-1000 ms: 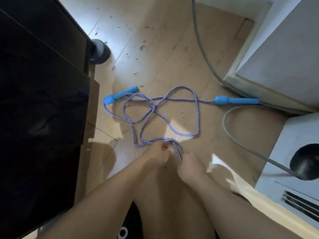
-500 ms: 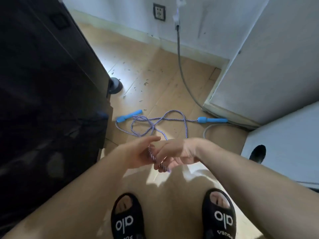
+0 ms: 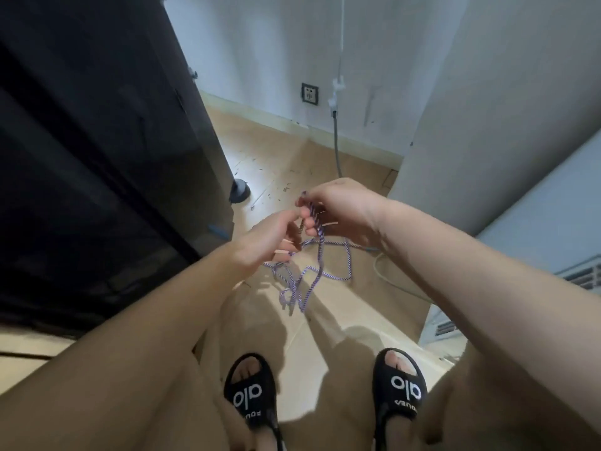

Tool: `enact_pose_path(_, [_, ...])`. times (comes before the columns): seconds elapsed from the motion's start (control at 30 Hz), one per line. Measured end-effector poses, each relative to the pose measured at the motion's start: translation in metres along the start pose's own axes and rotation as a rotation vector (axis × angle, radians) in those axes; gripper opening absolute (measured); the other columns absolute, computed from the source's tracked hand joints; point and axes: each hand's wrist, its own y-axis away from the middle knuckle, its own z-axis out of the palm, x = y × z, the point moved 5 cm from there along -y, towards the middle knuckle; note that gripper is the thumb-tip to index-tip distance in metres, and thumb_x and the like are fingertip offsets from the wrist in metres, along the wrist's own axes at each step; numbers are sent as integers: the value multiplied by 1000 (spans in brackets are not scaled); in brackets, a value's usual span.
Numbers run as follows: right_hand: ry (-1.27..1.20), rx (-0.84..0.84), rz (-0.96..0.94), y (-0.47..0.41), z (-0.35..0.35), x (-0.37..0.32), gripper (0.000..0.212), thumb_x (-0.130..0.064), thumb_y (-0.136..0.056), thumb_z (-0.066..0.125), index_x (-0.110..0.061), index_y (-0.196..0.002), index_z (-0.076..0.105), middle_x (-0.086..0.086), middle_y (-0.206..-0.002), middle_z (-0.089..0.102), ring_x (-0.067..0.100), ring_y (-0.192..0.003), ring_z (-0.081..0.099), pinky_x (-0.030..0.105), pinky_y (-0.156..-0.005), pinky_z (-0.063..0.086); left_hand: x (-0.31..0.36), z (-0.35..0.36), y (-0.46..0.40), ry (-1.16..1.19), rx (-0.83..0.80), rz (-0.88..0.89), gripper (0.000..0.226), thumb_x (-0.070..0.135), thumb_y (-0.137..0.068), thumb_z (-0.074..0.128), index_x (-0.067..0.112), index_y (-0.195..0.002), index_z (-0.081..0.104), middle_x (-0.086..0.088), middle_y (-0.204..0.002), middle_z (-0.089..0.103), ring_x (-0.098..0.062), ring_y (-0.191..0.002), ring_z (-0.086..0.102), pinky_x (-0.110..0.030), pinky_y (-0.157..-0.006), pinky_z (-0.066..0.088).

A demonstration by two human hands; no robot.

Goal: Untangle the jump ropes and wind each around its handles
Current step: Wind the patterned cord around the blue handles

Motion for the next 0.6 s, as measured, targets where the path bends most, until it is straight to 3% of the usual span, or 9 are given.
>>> enact_pose_path(0.1, [30,62,-29,9,-4,-10,16,-7,-95,53,1,-101,66,10,-72,62,22,-62,57,36,-72,51,17,-1,15,-150,82,237,79,17,-65,72,30,-137,43,4,-130,55,-13,-121,56,-26,-97,49])
enact_pose_path(0.17, [17,20,-72,17,-3,-11,20,-13,-97,52,0,-100,67,12,-78,64,22,-68,59,35,-75,52,26,11,24,-234,-29,402,95,2,-68,82,33,-142,32,5,-131,52,-5,-128,49,-5,-85,40])
enact_pose_path(0.27, [20,-33,-123,24,-6,-3,24,-19,-96,53,-1,-96,69,10,-78,65,22,-70,59,35,-72,52,28,15,26,-216,-41,442,66,10,-75,87,26,-122,43,10,-110,63,1,-117,57,-7,-82,41])
enact_pose_path(0.33, [211,-12,-185,24,-14,-3,22,-16,-90,56,-2,-88,73,7,-74,64,19,-69,56,36,-73,52,32,17,25,-228,6,453,37,12,-82,81,20,-101,50,9,-95,65,-8,-99,65,-15,-81,47])
enact_pose_path(0.4, [191,14,-243,20,-25,-10,22,-13,-90,57,0,-94,74,6,-76,65,16,-71,57,33,-75,51,33,21,25,-297,58,428,10,17,-95,66,20,-86,63,6,-87,73,-18,-95,68,-23,-91,52])
enact_pose_path(0.47, [138,84,-272,14,-40,-15,21,-10,-90,59,1,-102,72,4,-76,65,17,-71,58,32,-75,49,33,21,22,-272,89,360,42,30,-103,51,21,-64,65,0,-71,73,-29,-91,71,-43,-99,53])
enact_pose_path(0.5, [264,151,-291,11,-47,-16,22,-7,-87,61,-2,-107,71,3,-81,66,18,-74,58,31,-75,48,35,19,21,-215,118,333,53,34,-105,47,20,-56,60,-2,-62,68,-30,-83,71,-48,-98,54])
enact_pose_path(0.53, [461,180,-283,8,-51,-12,33,-2,-83,63,-7,-115,68,3,-92,67,18,-81,59,29,-77,48,37,16,20,-140,159,316,57,35,-106,43,18,-52,54,-2,-56,62,-29,-72,68,-48,-94,56])
enact_pose_path(0.6, [705,8,-187,3,-44,10,68,1,-76,68,-15,-139,51,2,-125,61,16,-107,58,27,-87,48,52,12,21,132,209,313,54,32,-107,39,15,-56,42,-2,-49,46,-22,-55,55,-41,-76,56])
